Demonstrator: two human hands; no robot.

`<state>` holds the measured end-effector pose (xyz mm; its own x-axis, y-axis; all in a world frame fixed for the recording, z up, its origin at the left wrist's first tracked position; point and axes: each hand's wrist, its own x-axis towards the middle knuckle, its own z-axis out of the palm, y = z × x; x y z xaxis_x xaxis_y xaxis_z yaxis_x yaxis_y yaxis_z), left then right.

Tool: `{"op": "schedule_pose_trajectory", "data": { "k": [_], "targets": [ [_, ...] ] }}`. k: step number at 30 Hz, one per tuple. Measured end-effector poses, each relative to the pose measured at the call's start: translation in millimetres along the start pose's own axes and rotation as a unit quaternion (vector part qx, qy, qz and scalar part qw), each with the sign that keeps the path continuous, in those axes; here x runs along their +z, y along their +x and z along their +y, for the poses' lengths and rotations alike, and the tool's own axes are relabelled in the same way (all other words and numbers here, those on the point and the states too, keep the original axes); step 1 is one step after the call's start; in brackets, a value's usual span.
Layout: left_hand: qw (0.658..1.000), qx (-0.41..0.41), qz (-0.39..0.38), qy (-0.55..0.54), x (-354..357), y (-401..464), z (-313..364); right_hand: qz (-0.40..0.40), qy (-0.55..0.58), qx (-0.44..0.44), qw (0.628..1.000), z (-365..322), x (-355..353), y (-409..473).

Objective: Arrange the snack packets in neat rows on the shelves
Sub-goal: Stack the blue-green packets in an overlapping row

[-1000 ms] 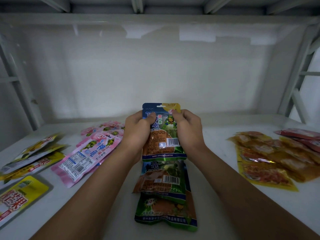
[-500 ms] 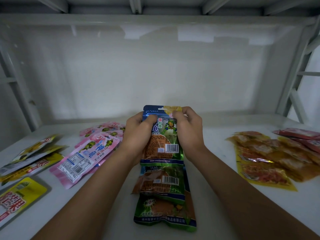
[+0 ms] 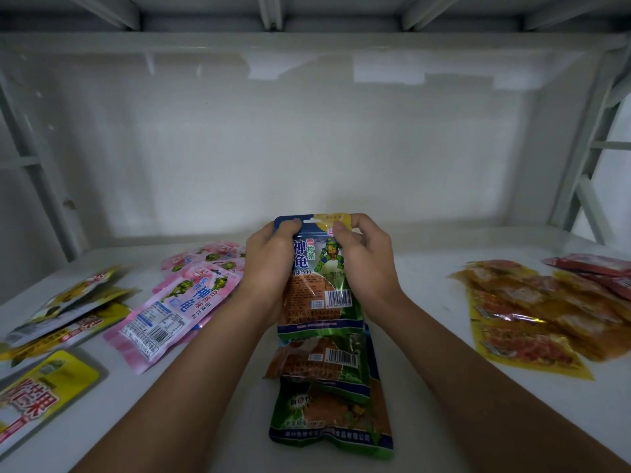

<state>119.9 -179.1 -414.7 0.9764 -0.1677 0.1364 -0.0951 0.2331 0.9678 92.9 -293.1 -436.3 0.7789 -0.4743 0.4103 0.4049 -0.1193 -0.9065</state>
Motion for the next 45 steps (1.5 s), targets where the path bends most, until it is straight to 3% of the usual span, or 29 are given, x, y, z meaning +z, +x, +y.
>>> {"op": "schedule_pose_trajectory", "data": {
  "k": [6, 19, 25, 32, 36, 45],
  "targets": [
    [0.999, 0.032, -0.001, 0.008, -1.6, 4.7, -3.3, -0.025, -0.01, 0.003, 1.0, 4.9, -5.0, 2.8],
    [0.998, 0.023, -0.042, 0.046, -0.9, 6.1, -9.3, 0.042, 0.024, 0.008, 0.999, 8.7, -8.2, 10.4],
    [0.997, 0.061, 0.014, 0.043, -5.2, 9.9, -12.2, -0.057, 0.039, 0.071, 0.995, 9.9, -8.1, 9.8],
    [0.999, 0.031, 0.001, 0.045, -3.8, 10.4, -11.5, -0.026, 0.023, 0.057, 0.998, 9.3, -11.0, 7.7],
    [0.996, 0.0, -0.044, 0.082, -4.5, 10.5, -11.6, -0.006, 0.011, 0.044, 0.999, 13.1, -11.4, 8.4],
    [0.996, 0.065, 0.009, 0.06, -7.9, 11.7, -16.2, -0.091, 0.027, 0.13, 0.987, 7.9, -11.4, 7.7]
  ]
}}
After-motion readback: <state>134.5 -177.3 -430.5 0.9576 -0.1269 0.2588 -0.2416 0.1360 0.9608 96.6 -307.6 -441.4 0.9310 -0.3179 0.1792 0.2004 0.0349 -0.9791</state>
